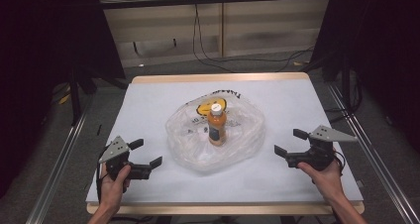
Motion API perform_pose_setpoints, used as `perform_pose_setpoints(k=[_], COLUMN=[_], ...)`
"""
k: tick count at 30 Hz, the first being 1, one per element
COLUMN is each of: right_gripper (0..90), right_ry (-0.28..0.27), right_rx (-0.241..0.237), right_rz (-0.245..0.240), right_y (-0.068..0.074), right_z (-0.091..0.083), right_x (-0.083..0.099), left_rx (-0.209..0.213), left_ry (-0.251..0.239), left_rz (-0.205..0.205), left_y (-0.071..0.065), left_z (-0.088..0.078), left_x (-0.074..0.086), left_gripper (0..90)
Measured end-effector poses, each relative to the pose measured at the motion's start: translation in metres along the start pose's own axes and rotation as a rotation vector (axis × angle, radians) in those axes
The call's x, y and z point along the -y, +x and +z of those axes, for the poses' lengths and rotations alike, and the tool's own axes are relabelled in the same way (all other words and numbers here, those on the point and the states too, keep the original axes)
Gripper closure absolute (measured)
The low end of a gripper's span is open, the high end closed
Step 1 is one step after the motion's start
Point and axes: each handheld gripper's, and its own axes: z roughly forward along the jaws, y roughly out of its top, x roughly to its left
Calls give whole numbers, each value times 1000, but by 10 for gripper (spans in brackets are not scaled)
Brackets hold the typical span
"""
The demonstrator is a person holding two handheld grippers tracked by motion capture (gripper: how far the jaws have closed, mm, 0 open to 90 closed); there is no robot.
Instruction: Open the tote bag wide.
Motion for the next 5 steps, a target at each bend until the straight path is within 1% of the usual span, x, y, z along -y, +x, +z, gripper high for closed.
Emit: perform_pose_setpoints(k=[1,2,3,4,5], right_gripper=[48,48,48,47,48], right_ry=[-3,-9,-16,-21,-25], right_rx=[4,13,13,9,19], right_rz=[-5,0,15,24,32], right_y=[0,-1,-3,-5,-6], right_z=[-2,-4,-6,-7,-8], right_x=[4,7,10,13,15], left_rx=[9,7,-14,-21,-22], left_ry=[8,11,10,11,7], left_rz=[-14,-13,-6,-8,-15], left_y=[1,1,2,3,4], left_z=[-2,-4,-6,-7,-8], left_x=[3,5,6,7,7], left_gripper=[28,28,28,28,28])
